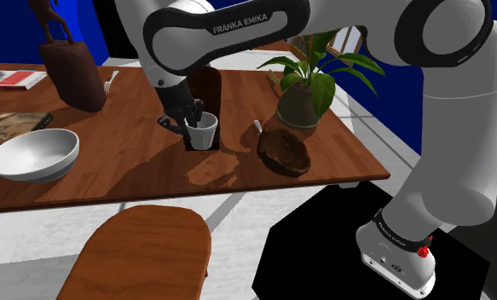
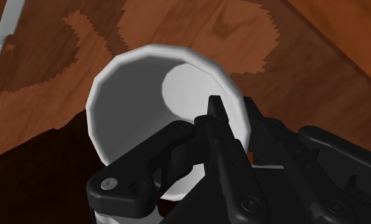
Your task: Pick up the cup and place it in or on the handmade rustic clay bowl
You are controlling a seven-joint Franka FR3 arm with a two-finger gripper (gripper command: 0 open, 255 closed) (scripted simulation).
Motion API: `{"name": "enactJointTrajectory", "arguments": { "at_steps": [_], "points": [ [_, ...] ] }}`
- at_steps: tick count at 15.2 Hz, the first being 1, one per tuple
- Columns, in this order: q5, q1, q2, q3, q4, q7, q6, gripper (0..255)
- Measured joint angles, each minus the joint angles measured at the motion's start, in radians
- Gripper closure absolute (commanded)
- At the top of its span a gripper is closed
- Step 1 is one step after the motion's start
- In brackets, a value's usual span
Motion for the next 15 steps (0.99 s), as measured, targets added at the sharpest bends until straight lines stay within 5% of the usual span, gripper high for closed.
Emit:
{"name": "enactJointTrajectory", "arguments": {
  "at_steps": [15],
  "points": [
    [0.011,0.027,-0.014,0.009,0.183,-0.026,-0.190,255]
  ]
}}
